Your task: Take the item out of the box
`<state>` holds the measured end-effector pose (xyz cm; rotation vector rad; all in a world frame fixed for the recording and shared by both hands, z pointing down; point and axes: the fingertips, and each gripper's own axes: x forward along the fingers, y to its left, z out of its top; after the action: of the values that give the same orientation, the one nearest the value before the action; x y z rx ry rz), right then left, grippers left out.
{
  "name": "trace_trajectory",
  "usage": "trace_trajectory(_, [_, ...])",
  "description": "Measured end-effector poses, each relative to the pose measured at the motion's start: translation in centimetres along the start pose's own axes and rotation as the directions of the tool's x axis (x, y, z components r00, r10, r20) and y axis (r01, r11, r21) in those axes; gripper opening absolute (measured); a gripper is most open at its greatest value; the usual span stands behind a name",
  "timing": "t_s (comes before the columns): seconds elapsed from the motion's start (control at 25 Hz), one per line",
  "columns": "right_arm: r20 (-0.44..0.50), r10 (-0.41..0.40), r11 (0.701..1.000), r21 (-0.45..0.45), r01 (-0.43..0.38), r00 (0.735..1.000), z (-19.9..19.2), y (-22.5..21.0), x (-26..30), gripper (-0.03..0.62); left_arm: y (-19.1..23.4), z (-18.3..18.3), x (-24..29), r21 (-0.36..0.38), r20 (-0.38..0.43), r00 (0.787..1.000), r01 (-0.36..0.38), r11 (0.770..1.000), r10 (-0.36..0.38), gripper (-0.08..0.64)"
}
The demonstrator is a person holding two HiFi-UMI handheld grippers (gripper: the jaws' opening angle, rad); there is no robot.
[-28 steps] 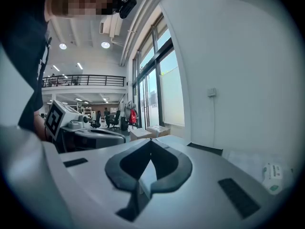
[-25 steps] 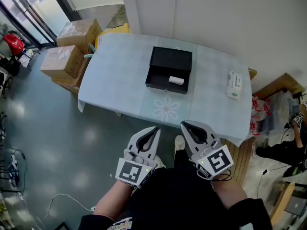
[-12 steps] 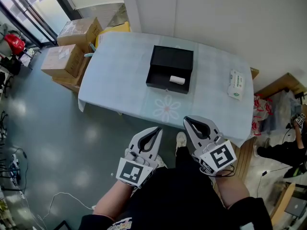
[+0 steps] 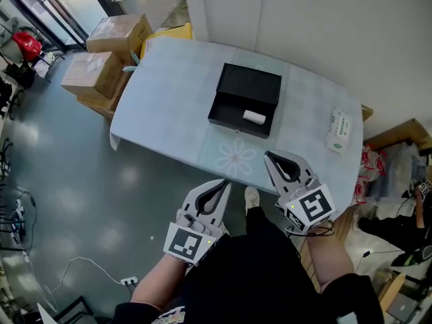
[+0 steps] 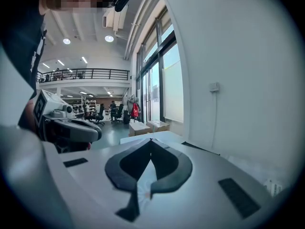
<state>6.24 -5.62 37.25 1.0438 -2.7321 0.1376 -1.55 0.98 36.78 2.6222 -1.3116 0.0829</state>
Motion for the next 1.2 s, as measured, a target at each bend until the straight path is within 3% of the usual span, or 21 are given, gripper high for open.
trace_trajectory(0.72, [-0.209, 0.123, 0.991, -0.023, -0.130, 0.970, -6.1, -9.6, 8.1, 0.009, 1.9, -0.6, 6.9, -0.040, -0.007, 0.995, -0.096, 0.995, 0.096, 0.009])
trace_trajectory(1.0, [-0.336, 0.190, 0.978, -0.019, -0.208, 0.922, -9.9, -11.9, 11.8, 0.012, 3.2, -1.2, 9.0, -0.062, -0.027, 0.989, -0.143, 0.988, 0.142, 0.008])
trace_trajectory(1.2, [-0.438, 0.227, 0.965, -0.022, -0.263, 0.870, -12.9, -13.2, 14.2, 0.047, 4.1, -1.6, 10.0, -0.072, -0.044, 0.982, -0.187, 0.980, 0.184, 0.009])
